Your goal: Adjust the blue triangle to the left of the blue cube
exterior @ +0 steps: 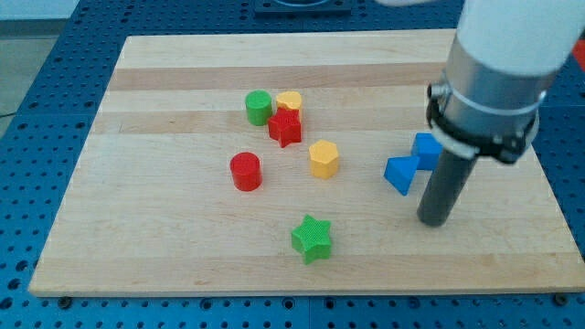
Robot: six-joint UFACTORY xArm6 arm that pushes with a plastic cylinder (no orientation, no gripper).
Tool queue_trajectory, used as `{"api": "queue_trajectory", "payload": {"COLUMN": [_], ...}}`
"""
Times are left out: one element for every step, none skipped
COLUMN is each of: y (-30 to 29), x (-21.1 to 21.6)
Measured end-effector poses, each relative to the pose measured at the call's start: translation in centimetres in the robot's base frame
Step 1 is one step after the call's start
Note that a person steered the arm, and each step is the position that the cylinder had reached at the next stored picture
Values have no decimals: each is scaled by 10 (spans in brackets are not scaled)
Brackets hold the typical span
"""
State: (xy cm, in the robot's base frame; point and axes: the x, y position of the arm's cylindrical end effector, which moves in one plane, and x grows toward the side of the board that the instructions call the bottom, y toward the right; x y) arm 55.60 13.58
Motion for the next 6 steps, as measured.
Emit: {"api": "queue_trajectory", "payload": {"y": [-33,-43,-5,6,-39,-92], "x": [-14,-39,-64,-82,-69,-44]}}
